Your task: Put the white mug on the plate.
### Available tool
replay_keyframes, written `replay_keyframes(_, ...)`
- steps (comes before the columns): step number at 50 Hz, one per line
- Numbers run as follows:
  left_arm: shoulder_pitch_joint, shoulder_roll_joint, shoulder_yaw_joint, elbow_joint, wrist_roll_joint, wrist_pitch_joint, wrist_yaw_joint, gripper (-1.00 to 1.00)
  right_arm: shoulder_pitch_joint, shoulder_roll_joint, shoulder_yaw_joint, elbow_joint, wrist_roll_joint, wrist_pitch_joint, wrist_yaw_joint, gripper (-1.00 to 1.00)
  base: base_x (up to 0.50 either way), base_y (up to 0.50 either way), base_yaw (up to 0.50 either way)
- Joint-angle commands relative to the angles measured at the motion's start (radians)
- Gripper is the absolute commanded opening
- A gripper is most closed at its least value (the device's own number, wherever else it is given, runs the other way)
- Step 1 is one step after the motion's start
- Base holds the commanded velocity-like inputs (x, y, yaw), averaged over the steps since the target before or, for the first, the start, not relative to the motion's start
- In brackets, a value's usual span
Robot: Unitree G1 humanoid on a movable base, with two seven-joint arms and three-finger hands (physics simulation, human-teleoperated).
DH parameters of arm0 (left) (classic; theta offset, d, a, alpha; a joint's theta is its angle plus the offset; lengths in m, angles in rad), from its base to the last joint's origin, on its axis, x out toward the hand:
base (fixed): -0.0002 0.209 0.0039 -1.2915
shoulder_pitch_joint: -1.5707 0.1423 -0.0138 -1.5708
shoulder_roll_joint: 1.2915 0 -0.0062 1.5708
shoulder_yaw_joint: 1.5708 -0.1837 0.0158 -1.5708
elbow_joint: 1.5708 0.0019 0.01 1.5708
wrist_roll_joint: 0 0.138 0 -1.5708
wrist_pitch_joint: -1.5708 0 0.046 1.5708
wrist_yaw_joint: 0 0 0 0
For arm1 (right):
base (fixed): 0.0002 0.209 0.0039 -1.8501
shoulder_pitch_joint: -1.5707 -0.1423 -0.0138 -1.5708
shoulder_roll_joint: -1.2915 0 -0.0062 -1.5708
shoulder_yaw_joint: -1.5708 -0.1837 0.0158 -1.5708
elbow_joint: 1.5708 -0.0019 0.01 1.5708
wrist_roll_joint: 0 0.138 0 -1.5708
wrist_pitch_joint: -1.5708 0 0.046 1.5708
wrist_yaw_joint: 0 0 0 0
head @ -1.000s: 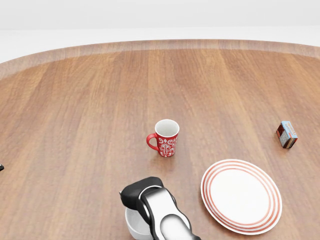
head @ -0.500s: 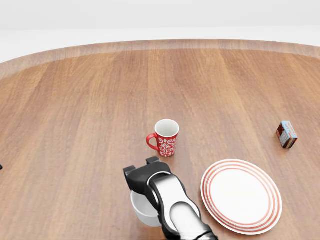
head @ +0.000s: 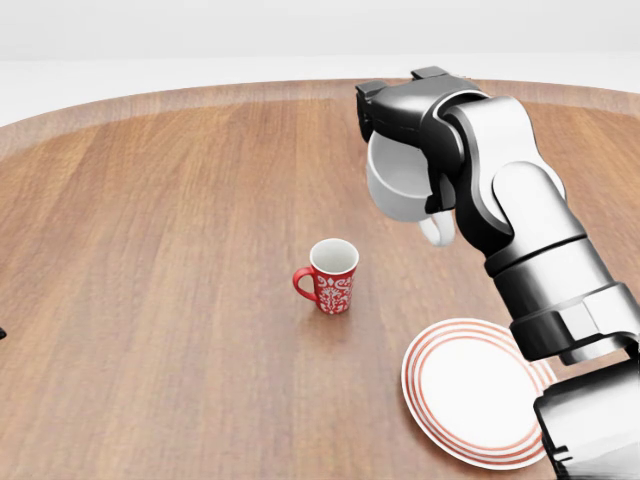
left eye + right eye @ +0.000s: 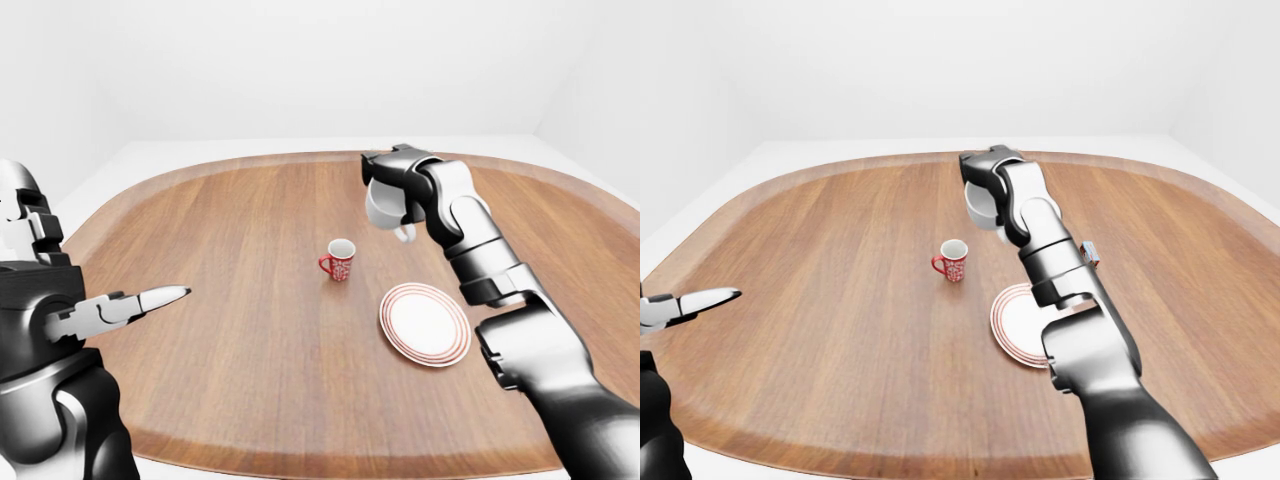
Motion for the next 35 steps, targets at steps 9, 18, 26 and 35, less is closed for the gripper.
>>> replay_keyframes(9, -0.004, 0.002, -0.005, 0.013, 0.003, 0.000, 0.001, 1.00, -0.113, -0.089, -0.315, 0.425, -0.157, 0.000, 0.000, -1.00, 0.00, 0.00, 0.00)
replay_keyframes(18, -0.004, 0.002, -0.004, 0.013, 0.002, 0.000, 0.002, 1.00, 0.007, -0.081, -0.298, 0.438, -0.105, 0.000, 0.000, -1.00, 0.00, 0.00, 0.00)
replay_keyframes(26, -0.004, 0.002, -0.005, 0.003, -0.001, 0.000, 0.005, 1.00, 0.084, -0.052, -0.299, 0.492, -0.041, 0.000, 0.000, -1.00, 0.00, 0.00, 0.00)
replay_keyframes(35, 0.001, 0.000, -0.002, 0.001, -0.001, 0.000, 0.002, 1.00, 0.130, -0.031, -0.277, 0.568, 0.030, 0.000, 0.000, -1.00, 0.00, 0.00, 0.00)
